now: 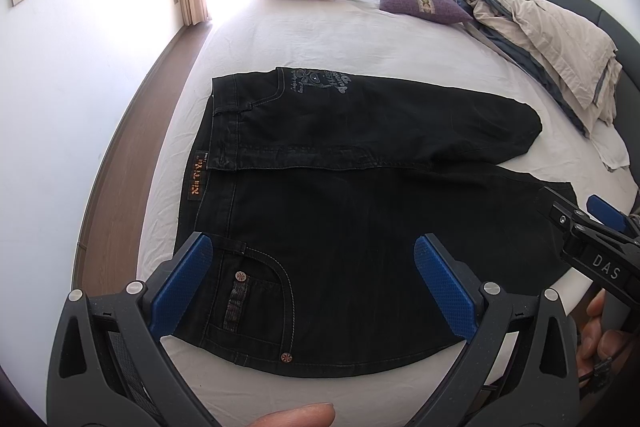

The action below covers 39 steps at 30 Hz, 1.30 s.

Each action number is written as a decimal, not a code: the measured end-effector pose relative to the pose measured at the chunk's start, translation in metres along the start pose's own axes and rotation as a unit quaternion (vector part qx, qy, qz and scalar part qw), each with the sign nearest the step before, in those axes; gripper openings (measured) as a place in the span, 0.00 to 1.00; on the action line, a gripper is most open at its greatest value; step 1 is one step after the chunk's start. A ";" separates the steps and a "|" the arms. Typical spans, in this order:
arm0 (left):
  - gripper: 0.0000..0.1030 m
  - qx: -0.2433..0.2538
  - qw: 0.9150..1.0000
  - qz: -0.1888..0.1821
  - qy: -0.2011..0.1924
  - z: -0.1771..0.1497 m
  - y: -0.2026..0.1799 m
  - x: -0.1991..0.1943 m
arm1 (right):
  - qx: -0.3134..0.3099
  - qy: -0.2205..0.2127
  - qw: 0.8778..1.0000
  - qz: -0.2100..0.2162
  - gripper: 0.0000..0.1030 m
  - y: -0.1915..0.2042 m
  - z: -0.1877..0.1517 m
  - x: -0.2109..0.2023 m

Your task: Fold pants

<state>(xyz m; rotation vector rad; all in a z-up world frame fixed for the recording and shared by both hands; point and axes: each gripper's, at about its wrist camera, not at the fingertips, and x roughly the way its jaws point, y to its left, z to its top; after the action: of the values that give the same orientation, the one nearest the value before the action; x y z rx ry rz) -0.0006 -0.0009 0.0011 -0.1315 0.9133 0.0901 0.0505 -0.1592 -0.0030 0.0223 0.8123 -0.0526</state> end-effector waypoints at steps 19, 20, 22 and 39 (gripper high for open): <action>1.00 0.000 1.000 -0.001 0.001 -0.001 0.004 0.000 | 0.000 0.001 1.000 0.000 1.00 0.000 -0.001 0.000; 1.00 0.000 1.000 -0.001 0.001 -0.001 0.004 0.000 | 0.000 0.001 1.000 0.000 1.00 0.000 -0.001 -0.001; 1.00 0.000 1.000 -0.001 0.001 -0.001 0.004 0.000 | 0.000 0.001 1.000 0.000 1.00 0.000 -0.001 -0.001; 1.00 0.000 1.000 -0.001 0.001 -0.001 0.004 0.000 | 0.000 0.000 1.000 0.000 1.00 0.001 0.000 -0.001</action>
<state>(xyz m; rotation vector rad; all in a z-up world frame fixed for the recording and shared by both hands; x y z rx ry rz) -0.0019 0.0031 -0.0003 -0.1332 0.9156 0.0885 0.0497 -0.1583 -0.0027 0.0229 0.8133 -0.0519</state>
